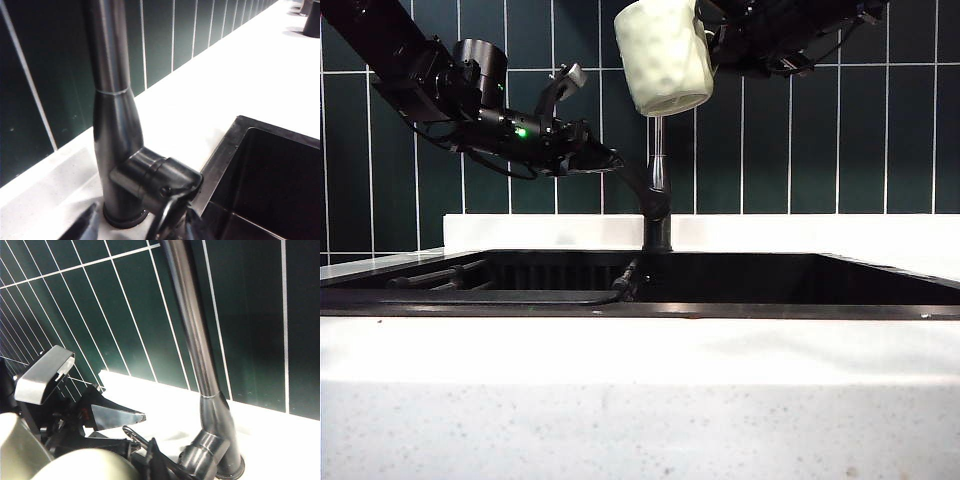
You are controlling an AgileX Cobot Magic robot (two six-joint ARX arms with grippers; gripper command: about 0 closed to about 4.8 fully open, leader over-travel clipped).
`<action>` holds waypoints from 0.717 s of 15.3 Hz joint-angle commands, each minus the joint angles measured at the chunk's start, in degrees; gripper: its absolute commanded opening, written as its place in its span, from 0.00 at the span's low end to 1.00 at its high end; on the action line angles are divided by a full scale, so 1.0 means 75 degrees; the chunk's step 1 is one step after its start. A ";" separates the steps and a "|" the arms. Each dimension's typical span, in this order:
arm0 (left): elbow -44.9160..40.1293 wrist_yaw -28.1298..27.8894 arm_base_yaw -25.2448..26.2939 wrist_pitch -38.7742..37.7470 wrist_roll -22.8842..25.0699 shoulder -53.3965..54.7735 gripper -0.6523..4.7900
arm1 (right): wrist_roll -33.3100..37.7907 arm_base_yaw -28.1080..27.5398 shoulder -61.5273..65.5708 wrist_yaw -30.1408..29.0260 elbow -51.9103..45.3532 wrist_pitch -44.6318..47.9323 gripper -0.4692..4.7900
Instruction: Pick up the mug next to the sink, go to the faucet to get some water, pour the water into the sink, and finally put the mug back to its place.
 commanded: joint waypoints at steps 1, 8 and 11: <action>0.0006 0.0009 -0.0009 0.0105 0.0003 -0.0050 0.51 | 0.0090 0.0009 -0.0102 -0.0047 0.0085 0.0423 0.09; 0.0006 0.0009 -0.0006 0.0134 0.0003 -0.0050 0.51 | 0.0090 0.0009 -0.0102 -0.0050 0.0090 0.0425 0.09; 0.0006 -0.0099 -0.0006 0.0137 0.0006 -0.0050 0.51 | 0.0090 0.0009 -0.0102 -0.0050 0.0114 0.0425 0.09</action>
